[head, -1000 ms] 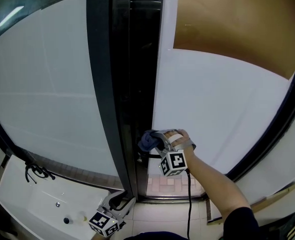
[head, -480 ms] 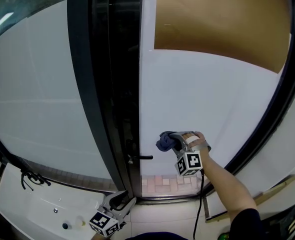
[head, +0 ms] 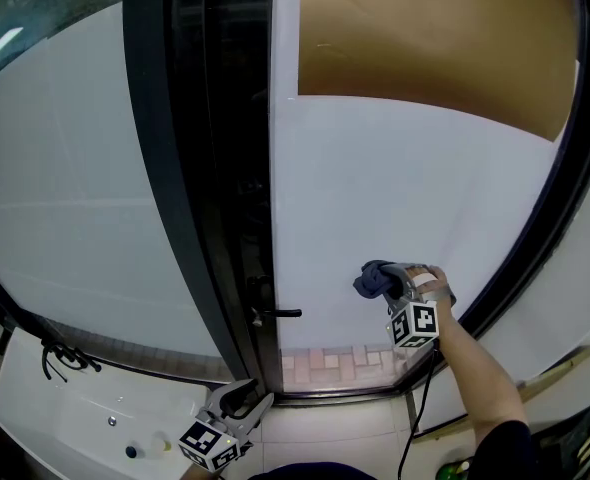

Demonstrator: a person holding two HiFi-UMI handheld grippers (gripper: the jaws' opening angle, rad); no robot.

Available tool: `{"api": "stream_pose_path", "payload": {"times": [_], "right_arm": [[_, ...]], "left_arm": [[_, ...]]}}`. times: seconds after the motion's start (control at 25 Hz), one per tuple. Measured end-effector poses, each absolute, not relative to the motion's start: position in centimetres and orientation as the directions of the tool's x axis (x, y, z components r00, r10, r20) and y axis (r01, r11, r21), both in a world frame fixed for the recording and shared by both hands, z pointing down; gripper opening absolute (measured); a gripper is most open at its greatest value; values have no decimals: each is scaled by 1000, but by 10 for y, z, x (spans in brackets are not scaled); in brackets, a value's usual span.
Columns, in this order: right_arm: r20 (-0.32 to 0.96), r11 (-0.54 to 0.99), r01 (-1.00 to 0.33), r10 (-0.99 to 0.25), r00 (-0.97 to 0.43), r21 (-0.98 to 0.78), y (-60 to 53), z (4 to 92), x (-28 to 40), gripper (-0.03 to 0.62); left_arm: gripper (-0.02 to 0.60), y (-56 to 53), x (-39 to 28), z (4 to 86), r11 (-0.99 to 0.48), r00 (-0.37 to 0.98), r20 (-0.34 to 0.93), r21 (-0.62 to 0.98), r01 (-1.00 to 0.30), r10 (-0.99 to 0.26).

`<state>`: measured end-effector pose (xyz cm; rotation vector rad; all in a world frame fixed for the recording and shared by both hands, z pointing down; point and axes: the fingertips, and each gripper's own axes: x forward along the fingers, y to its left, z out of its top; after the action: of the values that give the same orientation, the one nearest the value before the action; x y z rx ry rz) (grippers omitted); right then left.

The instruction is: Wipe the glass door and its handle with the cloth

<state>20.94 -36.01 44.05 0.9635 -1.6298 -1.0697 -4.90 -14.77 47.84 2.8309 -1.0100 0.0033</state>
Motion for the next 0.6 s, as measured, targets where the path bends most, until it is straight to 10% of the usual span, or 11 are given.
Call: {"api": "stream_pose_path", "payload": {"times": [0.6], "right_arm": [[230,346,-371,-919,-321,862,-340,420,188,66]], "left_arm": [[135,-145,-51,480,-767,777,46,130,-628,-628]]}}
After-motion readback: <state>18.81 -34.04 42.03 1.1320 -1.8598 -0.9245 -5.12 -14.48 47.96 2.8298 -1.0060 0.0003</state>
